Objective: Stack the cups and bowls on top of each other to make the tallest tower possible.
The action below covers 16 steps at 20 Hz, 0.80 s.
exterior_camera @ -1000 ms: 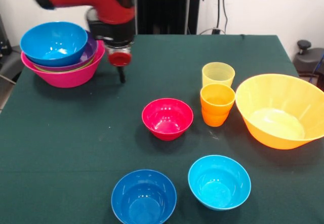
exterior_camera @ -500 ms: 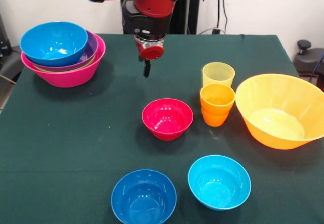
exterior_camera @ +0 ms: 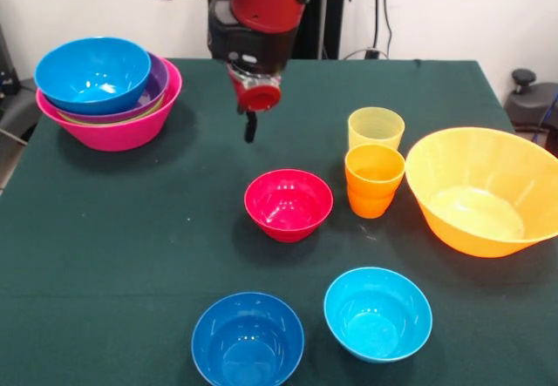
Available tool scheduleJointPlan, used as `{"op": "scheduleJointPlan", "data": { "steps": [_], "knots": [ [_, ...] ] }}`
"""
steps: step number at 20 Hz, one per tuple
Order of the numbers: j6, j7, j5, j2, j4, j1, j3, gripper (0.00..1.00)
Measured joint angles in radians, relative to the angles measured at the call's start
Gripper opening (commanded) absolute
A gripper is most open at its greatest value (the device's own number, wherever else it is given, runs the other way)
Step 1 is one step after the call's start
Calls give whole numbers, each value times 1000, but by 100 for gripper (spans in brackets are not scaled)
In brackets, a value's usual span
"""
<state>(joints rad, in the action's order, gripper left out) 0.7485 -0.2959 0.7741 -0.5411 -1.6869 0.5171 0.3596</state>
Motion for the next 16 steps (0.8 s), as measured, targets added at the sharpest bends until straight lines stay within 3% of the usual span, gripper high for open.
{"op": "scheduleJointPlan", "data": {
  "steps": [7,16],
  "knots": [
    [19,-2,-66,93,139,-81,-22,100],
    [145,-5,-148,191,310,-230,-61,100]
  ]
}}
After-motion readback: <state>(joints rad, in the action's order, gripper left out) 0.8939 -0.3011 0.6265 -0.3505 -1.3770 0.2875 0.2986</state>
